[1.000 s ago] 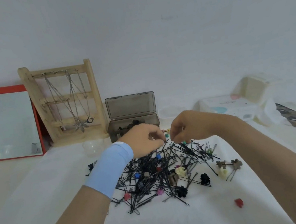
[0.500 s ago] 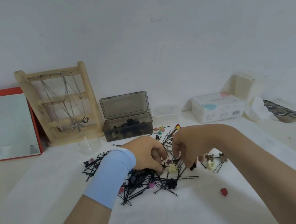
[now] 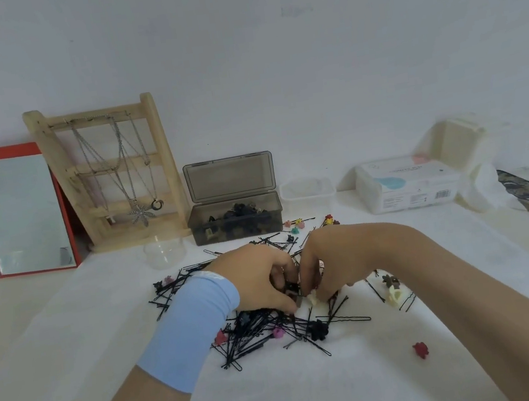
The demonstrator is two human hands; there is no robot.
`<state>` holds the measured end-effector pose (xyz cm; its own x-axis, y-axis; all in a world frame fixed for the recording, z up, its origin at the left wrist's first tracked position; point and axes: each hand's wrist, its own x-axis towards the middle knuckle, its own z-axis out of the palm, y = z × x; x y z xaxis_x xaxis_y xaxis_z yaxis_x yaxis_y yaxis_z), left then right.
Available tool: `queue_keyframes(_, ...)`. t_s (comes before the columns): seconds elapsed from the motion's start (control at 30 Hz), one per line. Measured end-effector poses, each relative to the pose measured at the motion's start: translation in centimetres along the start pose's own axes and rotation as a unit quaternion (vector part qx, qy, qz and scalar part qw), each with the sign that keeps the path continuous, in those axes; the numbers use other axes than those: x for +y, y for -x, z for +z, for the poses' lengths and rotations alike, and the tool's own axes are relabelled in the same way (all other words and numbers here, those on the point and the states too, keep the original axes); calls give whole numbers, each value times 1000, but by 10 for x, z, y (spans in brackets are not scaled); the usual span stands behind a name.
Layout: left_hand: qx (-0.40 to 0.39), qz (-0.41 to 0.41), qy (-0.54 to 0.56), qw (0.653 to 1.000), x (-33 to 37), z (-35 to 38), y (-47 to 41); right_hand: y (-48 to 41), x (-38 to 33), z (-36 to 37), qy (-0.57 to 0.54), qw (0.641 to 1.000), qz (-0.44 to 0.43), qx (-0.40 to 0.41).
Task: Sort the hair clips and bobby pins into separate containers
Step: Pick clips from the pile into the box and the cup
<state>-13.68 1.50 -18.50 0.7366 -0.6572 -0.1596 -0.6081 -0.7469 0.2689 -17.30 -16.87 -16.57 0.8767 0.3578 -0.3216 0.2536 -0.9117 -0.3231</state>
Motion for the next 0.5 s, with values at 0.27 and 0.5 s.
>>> queue_keyframes(0.27,46,20,30,998,-9,-9,-6,-6,18,-6,-15,999,-4,49)
queue_keyframes(0.5,35,50,17,998,-6,-14,-6,-3,14,-9,4,999,-26,19)
